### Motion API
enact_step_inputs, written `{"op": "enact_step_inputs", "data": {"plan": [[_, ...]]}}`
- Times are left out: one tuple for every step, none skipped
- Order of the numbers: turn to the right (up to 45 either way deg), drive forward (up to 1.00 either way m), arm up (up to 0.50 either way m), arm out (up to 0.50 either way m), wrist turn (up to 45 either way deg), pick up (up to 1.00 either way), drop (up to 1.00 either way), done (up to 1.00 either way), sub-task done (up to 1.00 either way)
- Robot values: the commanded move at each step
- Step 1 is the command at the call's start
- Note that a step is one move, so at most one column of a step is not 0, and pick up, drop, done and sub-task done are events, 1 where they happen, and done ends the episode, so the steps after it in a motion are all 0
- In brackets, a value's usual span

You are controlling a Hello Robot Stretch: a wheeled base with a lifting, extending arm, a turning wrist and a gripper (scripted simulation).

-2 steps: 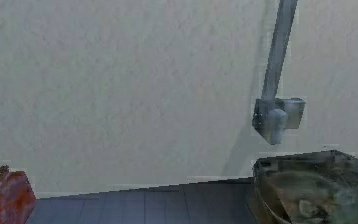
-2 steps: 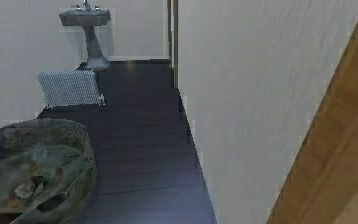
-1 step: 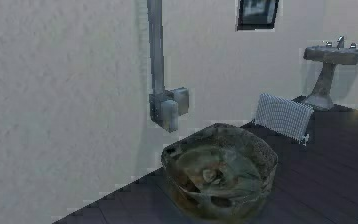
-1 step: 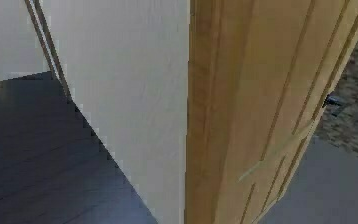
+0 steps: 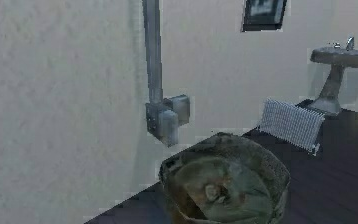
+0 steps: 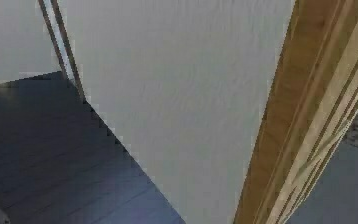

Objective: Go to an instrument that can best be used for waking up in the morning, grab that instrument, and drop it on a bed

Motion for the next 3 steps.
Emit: {"op": "enact_step_inputs", "data": {"plan": [[45.0,0.00,0.00,0.00,0.0,0.00,0.00,0.00,0.00],[9.0,0.00,0.00,0.00,0.0,0.00,0.00,0.00,0.00],[0.0,1.00,0.00,0.00,0.0,0.00,0.00,0.00,0.00]]}}
